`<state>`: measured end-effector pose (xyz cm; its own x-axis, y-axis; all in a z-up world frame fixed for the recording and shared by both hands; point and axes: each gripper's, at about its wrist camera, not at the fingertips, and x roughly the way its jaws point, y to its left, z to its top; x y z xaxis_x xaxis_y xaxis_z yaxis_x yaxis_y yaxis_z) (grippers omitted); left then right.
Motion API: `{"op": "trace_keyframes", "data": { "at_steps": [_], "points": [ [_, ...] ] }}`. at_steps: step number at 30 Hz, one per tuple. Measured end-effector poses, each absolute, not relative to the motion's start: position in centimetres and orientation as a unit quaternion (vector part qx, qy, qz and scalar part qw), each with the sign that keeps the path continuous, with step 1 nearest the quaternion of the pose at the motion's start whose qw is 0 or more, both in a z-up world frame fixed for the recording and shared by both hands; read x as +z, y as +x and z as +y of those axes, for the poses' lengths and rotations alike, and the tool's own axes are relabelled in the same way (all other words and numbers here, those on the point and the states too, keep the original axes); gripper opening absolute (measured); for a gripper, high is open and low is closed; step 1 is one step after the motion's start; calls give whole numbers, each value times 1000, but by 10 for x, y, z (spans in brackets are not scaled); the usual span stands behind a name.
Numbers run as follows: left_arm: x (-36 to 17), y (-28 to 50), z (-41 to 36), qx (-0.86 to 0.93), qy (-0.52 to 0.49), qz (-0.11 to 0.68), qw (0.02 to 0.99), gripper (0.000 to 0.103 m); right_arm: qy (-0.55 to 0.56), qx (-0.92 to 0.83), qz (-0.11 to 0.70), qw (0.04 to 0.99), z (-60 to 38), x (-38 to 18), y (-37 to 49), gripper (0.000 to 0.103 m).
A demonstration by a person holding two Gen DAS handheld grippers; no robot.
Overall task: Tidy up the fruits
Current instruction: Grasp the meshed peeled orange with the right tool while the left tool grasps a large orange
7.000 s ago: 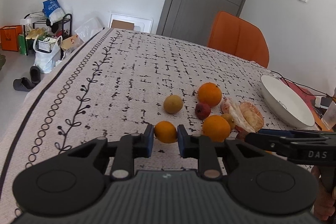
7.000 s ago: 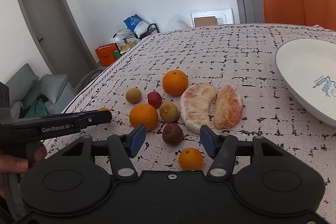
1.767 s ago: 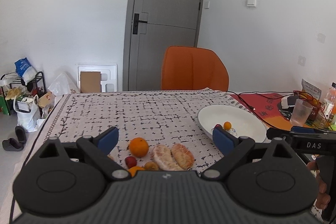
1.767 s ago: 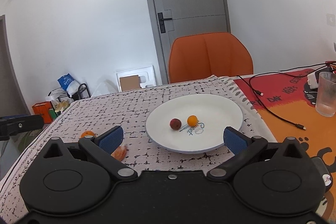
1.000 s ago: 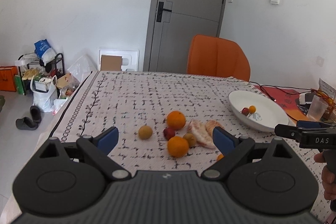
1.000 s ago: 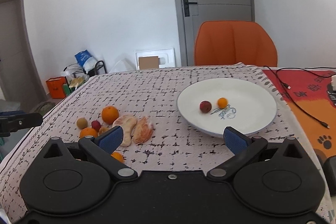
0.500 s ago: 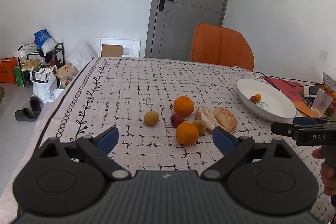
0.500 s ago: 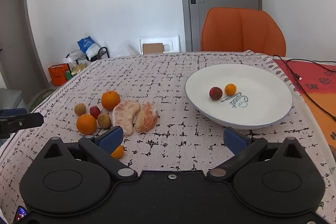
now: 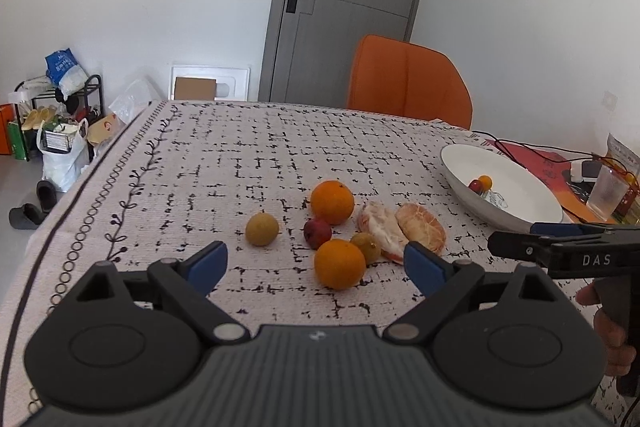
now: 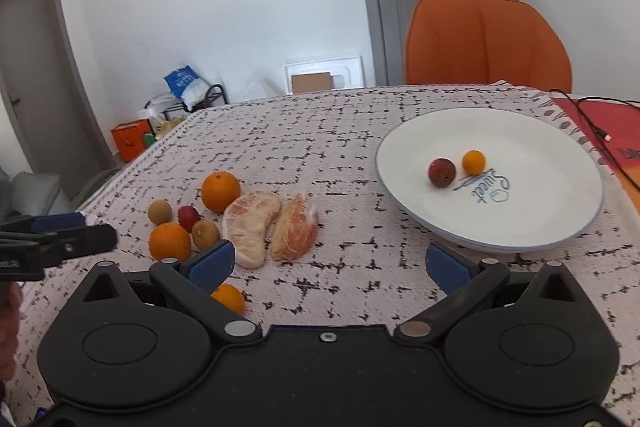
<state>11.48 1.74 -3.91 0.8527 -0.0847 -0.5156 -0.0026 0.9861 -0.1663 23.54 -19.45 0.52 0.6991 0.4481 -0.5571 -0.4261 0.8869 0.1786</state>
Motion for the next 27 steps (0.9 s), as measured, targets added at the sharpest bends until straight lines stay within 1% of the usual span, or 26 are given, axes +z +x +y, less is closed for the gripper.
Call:
{"op": "trace_keyframes", "data": {
  "at_steps": [3, 6, 8, 10, 12, 14, 15, 19, 21, 22, 27],
  "points": [
    [-43, 122, 15, -20, -81, 272, 959, 90, 15, 244, 298, 923, -191, 6, 237, 103],
    [-46, 129, 13, -20, -79, 277, 957, 83, 20, 247, 299, 922, -188, 4, 242, 103],
    [-48, 133, 12, -22, -82, 283, 955, 74, 27, 249, 305, 919, -188, 2, 247, 101],
    [-51, 138, 11, -25, -84, 289, 953, 68, 24, 248, 310, 917, -185, 0, 250, 97],
    [-54, 142, 10, -29, -84, 293, 952, 63, 21, 251, 315, 915, -183, -2, 253, 87],
    [-57, 146, 8, -33, -85, 299, 950, 56, 23, 258, 321, 911, -181, -4, 257, 82],
    [-59, 147, 8, -35, -86, 302, 949, 55, 25, 261, 322, 910, -180, -5, 258, 79],
    [-65, 153, 6, -41, -90, 311, 945, 45, 23, 260, 328, 908, -175, -8, 263, 72],
    [-67, 156, 6, -44, -91, 314, 944, 40, 27, 262, 332, 906, -174, -10, 266, 66],
    [-68, 157, 6, -46, -93, 316, 943, 35, 28, 262, 335, 904, -173, -11, 268, 64],
    [-66, 157, 7, -41, -91, 306, 947, 34, 25, 266, 343, 901, -165, -15, 275, 55]
  ]
}}
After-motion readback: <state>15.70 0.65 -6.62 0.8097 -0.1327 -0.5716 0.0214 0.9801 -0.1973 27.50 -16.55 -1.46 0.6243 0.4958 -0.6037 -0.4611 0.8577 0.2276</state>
